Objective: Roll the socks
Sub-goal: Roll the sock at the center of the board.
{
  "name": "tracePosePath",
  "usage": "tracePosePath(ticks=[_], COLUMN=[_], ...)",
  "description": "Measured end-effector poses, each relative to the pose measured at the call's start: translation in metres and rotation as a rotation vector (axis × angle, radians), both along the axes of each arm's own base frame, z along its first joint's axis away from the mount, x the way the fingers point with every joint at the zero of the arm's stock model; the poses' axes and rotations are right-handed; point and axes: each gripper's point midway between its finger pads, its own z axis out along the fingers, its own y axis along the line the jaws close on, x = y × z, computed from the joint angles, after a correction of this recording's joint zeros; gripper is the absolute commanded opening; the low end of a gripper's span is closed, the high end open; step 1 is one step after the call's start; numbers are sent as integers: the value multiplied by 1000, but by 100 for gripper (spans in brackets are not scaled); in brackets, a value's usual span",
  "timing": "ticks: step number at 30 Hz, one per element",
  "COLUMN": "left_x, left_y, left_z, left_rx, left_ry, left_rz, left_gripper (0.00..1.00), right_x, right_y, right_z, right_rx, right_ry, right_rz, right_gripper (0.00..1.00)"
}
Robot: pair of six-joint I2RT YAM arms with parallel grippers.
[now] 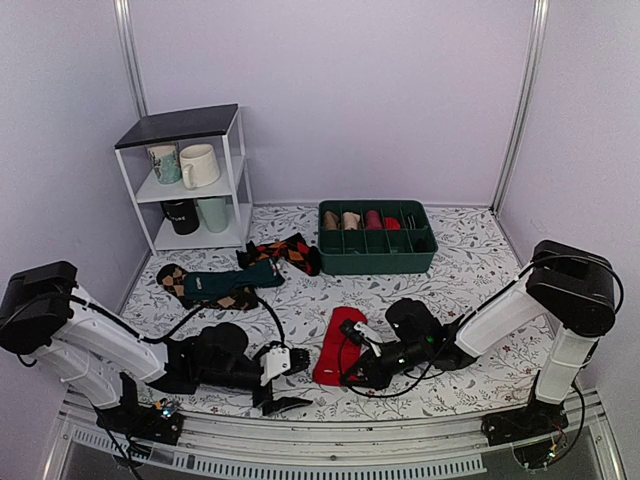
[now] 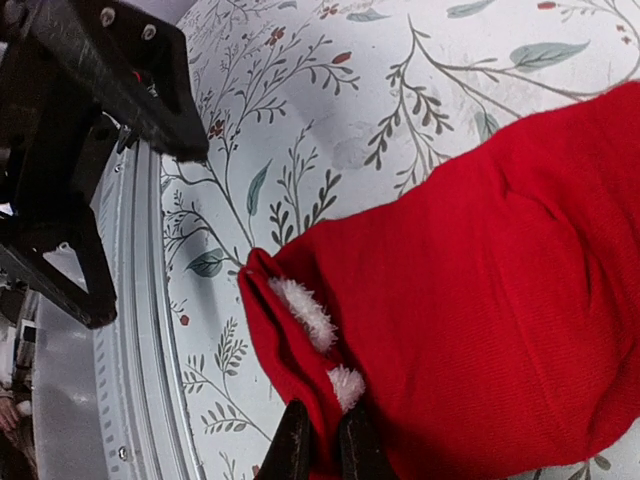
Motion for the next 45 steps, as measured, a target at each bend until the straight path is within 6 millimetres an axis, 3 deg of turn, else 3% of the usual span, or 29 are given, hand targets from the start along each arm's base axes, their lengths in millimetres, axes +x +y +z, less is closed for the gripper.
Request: tracePosePath(ticks=[10,15,19,23,27,32,40,45], left_x=[1,3,4,5,9,17,14,-6], left_y=[-30,-34,-37,-39,-39,-40,-32,-41], left_z=[-21,-27,-32,-36,-38,-34,-5,-10], left_rx=[77,87,97,102,100,87,-6,-6], left_ry=[-40,-55,-57,-52,-65,-95,-164,-145], left_rz=[-72,-81,-83,-78,-64,-24,-12,-90], left_gripper=[76,64,62,46,49,61,53,53], right_x=[-5,-6,-7,-7,-8,-8,-8,-9], right_y=[-5,-5,-7,-7,-7,-7,-7,-7], right_z=[-3,-3,-3,-4,-4,-4,-5,-5], right_rx=[-52,-61,-63,-64,-64,-61,-60,-55], right_ry=[174,209,224,229,235,242,246,254], right_rz=[-14,-15,-13,-12,-8,-4,-1,6], right_gripper=[4,4,4,4,4,4,4,4])
